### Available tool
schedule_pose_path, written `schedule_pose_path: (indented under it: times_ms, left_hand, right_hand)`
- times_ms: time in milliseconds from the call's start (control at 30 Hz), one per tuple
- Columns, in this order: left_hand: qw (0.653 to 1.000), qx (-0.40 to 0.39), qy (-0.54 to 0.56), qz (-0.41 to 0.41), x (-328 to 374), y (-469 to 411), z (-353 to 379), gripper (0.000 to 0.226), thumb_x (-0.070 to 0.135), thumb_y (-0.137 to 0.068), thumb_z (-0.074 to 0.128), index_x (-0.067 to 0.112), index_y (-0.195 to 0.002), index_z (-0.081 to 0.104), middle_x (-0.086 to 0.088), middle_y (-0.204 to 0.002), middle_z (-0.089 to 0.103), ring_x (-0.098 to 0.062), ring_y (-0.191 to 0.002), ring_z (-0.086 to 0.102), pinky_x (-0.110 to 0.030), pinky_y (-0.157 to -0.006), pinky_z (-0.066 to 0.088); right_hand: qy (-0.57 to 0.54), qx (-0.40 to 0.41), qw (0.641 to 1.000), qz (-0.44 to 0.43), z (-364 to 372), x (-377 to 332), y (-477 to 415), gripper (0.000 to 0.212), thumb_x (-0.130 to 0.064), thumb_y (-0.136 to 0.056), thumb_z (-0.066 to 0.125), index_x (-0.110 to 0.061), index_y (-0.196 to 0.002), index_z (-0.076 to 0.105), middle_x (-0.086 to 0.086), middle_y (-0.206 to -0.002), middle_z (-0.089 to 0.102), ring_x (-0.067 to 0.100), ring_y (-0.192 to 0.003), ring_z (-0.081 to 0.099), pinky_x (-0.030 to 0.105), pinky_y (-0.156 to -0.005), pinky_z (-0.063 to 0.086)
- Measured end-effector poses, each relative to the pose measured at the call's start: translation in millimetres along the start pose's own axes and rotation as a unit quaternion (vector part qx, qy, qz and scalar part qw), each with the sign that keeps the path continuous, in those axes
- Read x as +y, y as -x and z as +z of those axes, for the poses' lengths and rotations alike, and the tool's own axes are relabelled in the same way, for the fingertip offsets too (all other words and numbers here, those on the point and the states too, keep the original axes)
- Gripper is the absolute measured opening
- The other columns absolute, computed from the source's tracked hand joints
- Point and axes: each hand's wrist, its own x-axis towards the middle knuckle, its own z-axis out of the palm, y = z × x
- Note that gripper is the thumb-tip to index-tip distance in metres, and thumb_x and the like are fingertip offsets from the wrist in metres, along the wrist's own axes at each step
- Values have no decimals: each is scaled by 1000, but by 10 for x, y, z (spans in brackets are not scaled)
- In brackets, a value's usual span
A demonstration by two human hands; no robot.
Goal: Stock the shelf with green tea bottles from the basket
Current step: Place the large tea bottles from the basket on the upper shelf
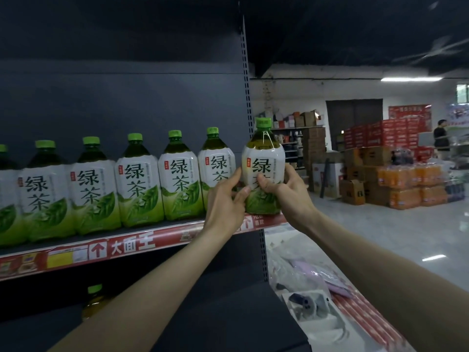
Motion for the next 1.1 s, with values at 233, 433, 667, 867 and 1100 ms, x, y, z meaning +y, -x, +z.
schedule_pose_path:
  times_ms: [233, 433, 667, 867, 1100]
  left_hand:
    - [999, -4, -44, -10, 34, 54, 84, 68, 22, -100, 69, 31, -159, 38, 6, -112, 67, -13, -98, 66, -30, -90, 58]
    - [996, -77, -33, -22, 97, 246, 107, 64, 24, -103, 65, 20, -160, 36, 17, -129, 55, 0, -123, 48, -22, -103, 38]
    - [994, -98, -7, -48, 16, 271, 85, 65, 10, -97, 69, 22, -156, 45, 43, -100, 54, 32, -81, 51, 4, -69, 39]
    - [994, -89, 11, -57, 2, 291, 118, 60, 11, -85, 72, 48, -131, 60, 41, -92, 67, 26, -87, 58, -5, -69, 44]
    - [988, -107, 40, -101, 131, 240, 164, 57, 4, -86, 70, 55, -102, 51, 44, -83, 60, 24, -84, 59, 3, -64, 40]
  right_hand:
    - [-7, -35, 999, 42, -92, 21, -176, 41, -14, -91, 77, -10, -130, 63, 9, -115, 78, 24, -103, 77, 39, -85, 63]
    - [94, -15, 991, 91, -85, 112, -409, 70, -75, -49, 89, -43, -109, 75, 9, -137, 57, 35, -128, 58, 48, -105, 54]
    - [316, 28, 942, 108, 1, -12, -320, 82, -62, -86, 72, -19, -148, 41, 9, -140, 34, 33, -137, 40, 52, -118, 38]
    - [381, 106, 918, 1, 40, 87, -105, 68, -41, -89, 77, -10, -141, 45, 13, -137, 56, 32, -125, 57, 43, -103, 49]
    - [403, 101, 909, 30, 70, 95, -217, 48, -41, -94, 72, -10, -127, 53, 12, -124, 69, 34, -113, 65, 41, -90, 53]
